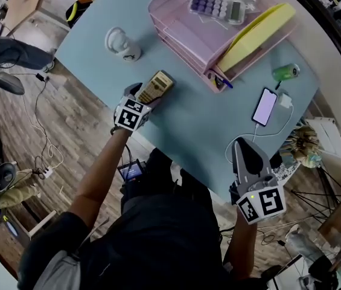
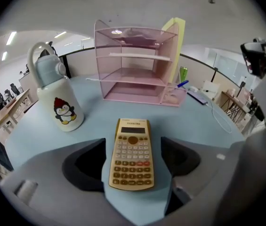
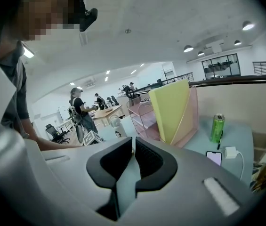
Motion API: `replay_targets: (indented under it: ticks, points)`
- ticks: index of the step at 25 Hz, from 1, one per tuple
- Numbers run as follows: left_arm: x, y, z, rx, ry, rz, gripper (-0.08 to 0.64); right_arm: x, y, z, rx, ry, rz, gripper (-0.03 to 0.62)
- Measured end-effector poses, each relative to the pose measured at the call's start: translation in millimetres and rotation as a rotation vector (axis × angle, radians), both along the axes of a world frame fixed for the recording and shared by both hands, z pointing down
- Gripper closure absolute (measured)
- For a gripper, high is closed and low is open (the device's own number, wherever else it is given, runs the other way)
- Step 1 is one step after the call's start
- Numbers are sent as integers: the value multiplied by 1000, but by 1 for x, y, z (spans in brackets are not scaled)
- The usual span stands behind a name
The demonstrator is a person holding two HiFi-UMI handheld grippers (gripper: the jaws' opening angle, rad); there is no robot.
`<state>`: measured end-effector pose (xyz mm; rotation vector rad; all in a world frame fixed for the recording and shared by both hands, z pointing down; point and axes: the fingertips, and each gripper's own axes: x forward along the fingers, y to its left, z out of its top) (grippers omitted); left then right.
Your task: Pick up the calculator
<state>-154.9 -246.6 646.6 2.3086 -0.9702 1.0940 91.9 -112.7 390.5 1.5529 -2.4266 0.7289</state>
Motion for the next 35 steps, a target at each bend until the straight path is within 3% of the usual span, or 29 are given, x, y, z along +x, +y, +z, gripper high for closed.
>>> replay_targets:
  ticks: [5, 14, 22, 35]
  points:
    - [0, -1, 28, -41, -75, 56, 150, 3, -4, 8, -18, -6, 18, 586]
    - [12, -6, 45, -93, -123, 74, 110, 2, -10, 14, -27, -15, 26, 586]
    - [12, -6, 50, -125, -89, 56, 110, 0, -13, 14, -23, -19, 19, 586]
    - [13, 0, 47, -87, -74, 73, 135, -4, -9, 9, -13, -17, 6, 586]
